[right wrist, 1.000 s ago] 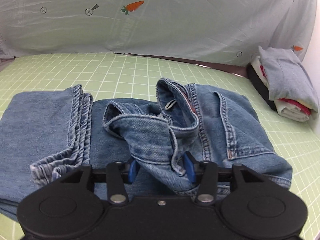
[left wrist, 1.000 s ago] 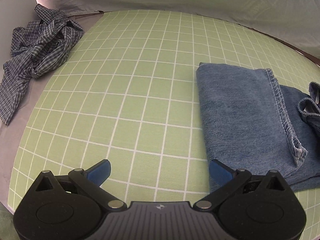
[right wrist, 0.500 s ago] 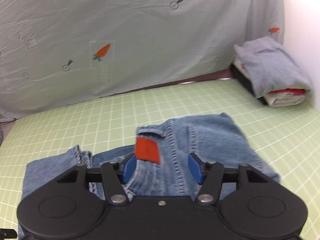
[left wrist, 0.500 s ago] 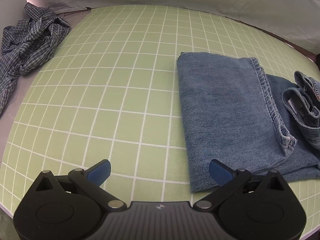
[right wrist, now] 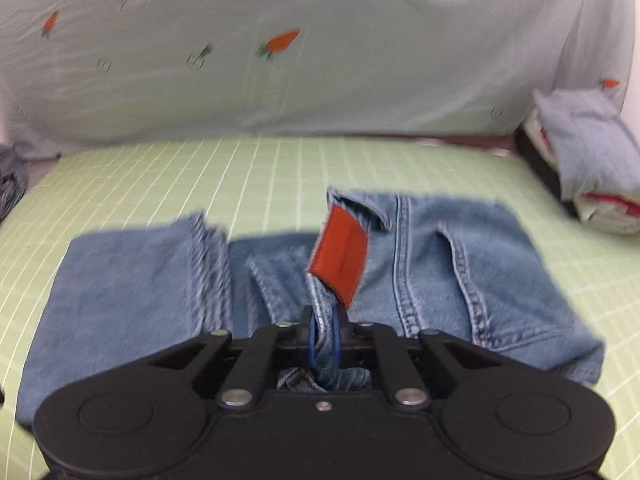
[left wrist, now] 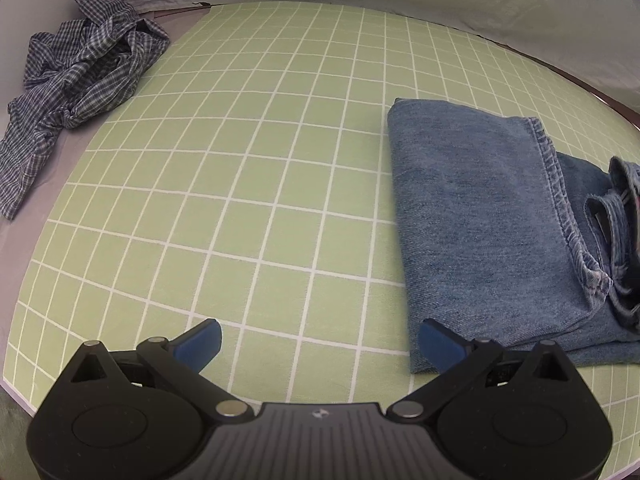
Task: Fold clothes
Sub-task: 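Lay the waistband on the folded legs and open the right gripper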
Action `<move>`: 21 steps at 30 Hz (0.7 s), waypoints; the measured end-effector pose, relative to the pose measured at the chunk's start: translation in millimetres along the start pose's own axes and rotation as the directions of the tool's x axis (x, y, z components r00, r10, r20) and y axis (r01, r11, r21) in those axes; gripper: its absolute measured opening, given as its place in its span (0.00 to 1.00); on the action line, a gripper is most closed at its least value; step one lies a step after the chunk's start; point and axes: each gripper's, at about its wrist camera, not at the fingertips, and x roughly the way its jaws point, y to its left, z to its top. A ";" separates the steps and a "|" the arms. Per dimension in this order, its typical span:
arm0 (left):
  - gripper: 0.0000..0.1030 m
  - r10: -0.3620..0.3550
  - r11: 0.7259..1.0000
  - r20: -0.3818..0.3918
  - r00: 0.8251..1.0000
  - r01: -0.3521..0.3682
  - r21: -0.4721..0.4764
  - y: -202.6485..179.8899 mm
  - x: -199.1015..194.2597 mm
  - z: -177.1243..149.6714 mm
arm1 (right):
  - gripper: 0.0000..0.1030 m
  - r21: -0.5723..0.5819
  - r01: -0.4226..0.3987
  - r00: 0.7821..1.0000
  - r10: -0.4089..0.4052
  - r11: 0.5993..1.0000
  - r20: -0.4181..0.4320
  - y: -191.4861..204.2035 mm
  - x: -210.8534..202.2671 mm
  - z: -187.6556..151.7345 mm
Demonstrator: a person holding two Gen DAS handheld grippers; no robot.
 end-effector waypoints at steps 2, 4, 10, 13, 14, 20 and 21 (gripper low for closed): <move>1.00 -0.004 1.000 -0.004 1.000 0.004 0.008 -2.5 1.7 0.9 | 0.10 -0.039 -0.006 1.000 0.005 0.999 -0.028 6.6 5.9 -10.3; 1.00 -0.017 0.999 -0.005 1.000 0.017 0.032 -7.8 2.5 0.3 | 0.11 -0.062 0.001 1.000 -0.002 0.998 -0.025 9.7 2.5 -6.6; 1.00 -0.032 0.998 -0.010 0.999 0.033 0.057 -15.2 6.2 1.9 | 0.64 0.100 -0.009 1.000 0.008 0.995 0.013 -11.6 -22.4 10.6; 1.00 -0.044 0.997 -0.015 0.999 0.045 0.056 -19.0 10.0 3.3 | 0.98 0.161 0.008 0.996 -0.022 0.987 0.081 -22.1 -41.1 17.5; 1.00 -0.048 0.997 -0.016 0.999 0.049 0.058 -21.3 11.5 3.8 | 0.98 0.176 0.014 0.995 -0.030 0.984 0.090 -25.8 -44.4 20.2; 1.00 -0.084 0.992 -0.019 0.996 0.085 0.089 -39.4 21.7 9.2 | 0.99 0.167 0.104 0.993 -0.111 0.981 0.030 -41.1 -42.2 20.7; 1.00 -0.091 0.991 -0.018 0.996 0.092 0.095 -42.7 23.8 10.4 | 0.99 0.171 0.116 0.992 -0.121 0.978 0.019 -44.3 -42.7 19.7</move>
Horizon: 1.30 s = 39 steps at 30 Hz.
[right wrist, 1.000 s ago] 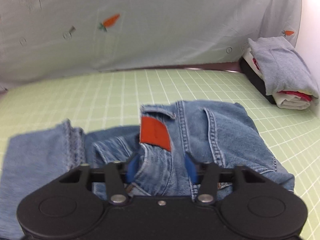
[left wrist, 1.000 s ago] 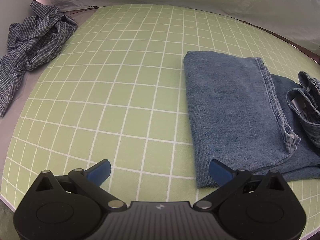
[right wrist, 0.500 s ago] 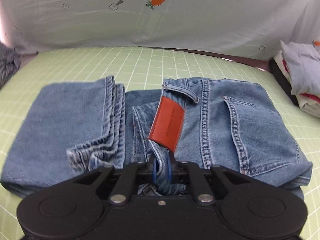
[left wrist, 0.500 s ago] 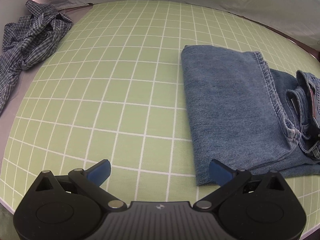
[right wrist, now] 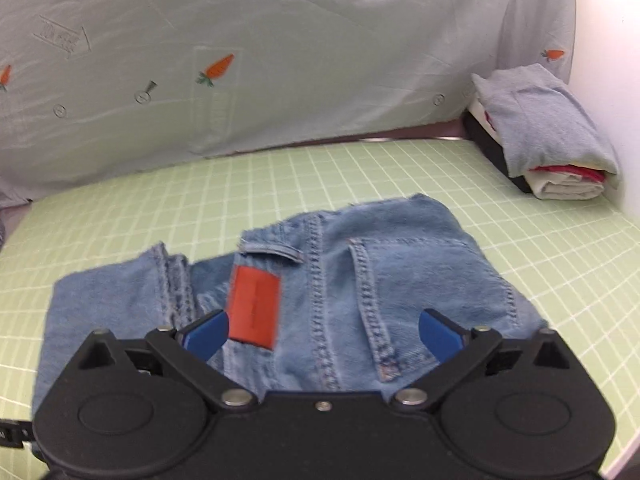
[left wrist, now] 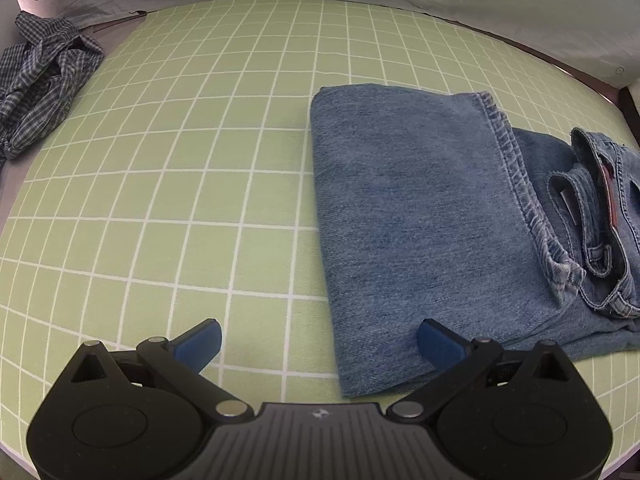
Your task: Fold clothes
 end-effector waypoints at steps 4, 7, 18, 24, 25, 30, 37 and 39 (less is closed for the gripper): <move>1.00 -0.028 0.999 0.005 1.000 0.028 0.026 -11.9 9.6 5.9 | 0.99 0.022 0.046 0.999 -0.046 0.999 -0.025 -13.8 -5.7 -5.2; 1.00 -0.046 0.998 0.006 0.999 0.045 0.035 -20.3 17.9 10.5 | 1.00 0.023 0.085 0.996 -0.084 0.996 -0.040 -24.6 -9.7 -9.5; 0.71 0.013 0.991 0.096 0.995 0.000 -0.132 -33.7 27.1 26.1 | 1.00 0.100 0.105 0.994 -0.101 0.989 -0.049 -90.8 2.4 -4.9; 0.13 -0.010 0.934 0.135 0.991 0.058 -0.353 -32.2 12.8 34.1 | 1.00 0.072 0.075 0.996 -0.072 0.995 -0.050 -140.1 26.9 12.9; 0.13 -0.009 0.924 0.151 0.989 0.066 -0.376 -35.6 6.5 35.8 | 1.00 0.067 0.076 0.996 -0.073 0.995 -0.058 -150.3 32.3 16.4; 0.12 -0.063 0.919 0.312 0.948 0.177 -0.353 -98.8 -43.9 51.7 | 1.00 0.032 0.062 0.996 -0.060 0.998 -0.068 -200.8 55.0 30.5; 0.13 -0.344 0.892 0.299 0.890 0.410 -0.193 -262.7 -34.4 78.0 | 1.00 0.022 0.048 0.992 -0.045 0.999 -0.121 -264.0 87.8 44.8; 0.13 -0.376 0.893 0.213 0.902 0.414 -0.178 -301.7 -2.7 76.7 | 1.00 0.037 0.039 0.990 -0.034 0.999 -0.137 -276.1 94.0 46.3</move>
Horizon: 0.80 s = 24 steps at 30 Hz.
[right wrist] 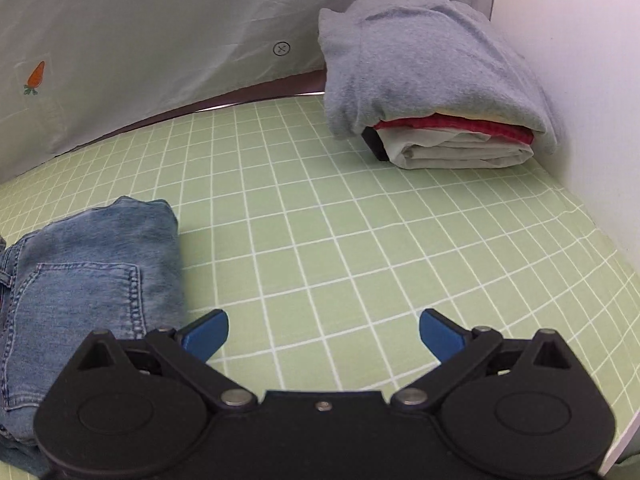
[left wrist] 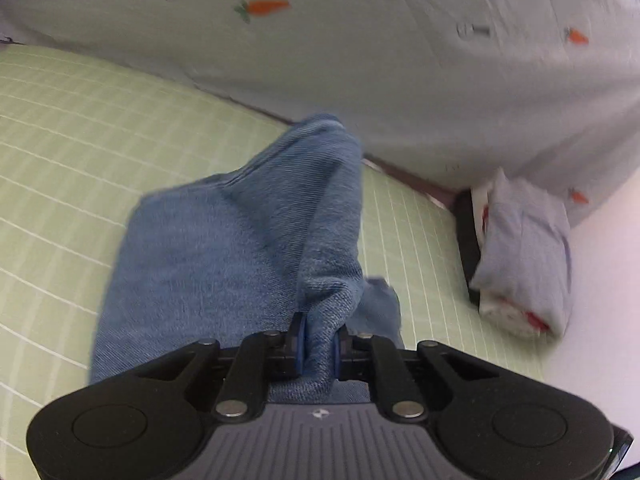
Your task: Fold clothes
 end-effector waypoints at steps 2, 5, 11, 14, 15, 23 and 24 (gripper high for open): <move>0.14 -0.001 0.997 -0.087 0.996 -0.006 -0.080 5.0 35.5 -11.9 | 1.00 0.010 -0.012 1.000 0.012 1.000 -0.020 -8.7 7.1 1.0; 0.14 -0.013 0.988 -0.153 0.988 -0.011 -0.155 15.9 63.1 -16.6 | 1.00 0.036 -0.023 0.998 0.025 0.999 -0.053 -20.0 17.0 1.4; 0.18 -0.028 0.985 -0.196 0.980 -0.006 -0.172 18.4 67.2 -8.2 | 1.00 0.066 -0.040 0.996 0.045 0.997 -0.080 -21.6 31.1 6.4; 0.27 -0.031 0.989 -0.199 0.980 0.002 -0.147 11.8 66.1 -6.8 | 1.00 0.076 -0.059 0.994 0.066 0.995 -0.083 -14.5 36.8 11.9; 0.39 -0.049 0.988 -0.200 0.979 0.018 -0.151 10.0 65.6 -5.0 | 1.00 0.076 -0.065 0.994 0.071 0.995 -0.080 -11.9 37.7 14.7; 0.88 -0.120 0.989 -0.058 0.991 0.115 -0.089 -11.0 33.0 16.0 | 1.00 0.025 -0.113 0.993 0.114 0.993 -0.025 9.6 30.4 43.0; 0.88 -0.064 0.994 -0.030 0.997 0.062 -0.085 -6.9 26.8 17.3 | 1.00 0.024 -0.125 0.992 0.126 0.992 -0.015 12.9 28.3 46.5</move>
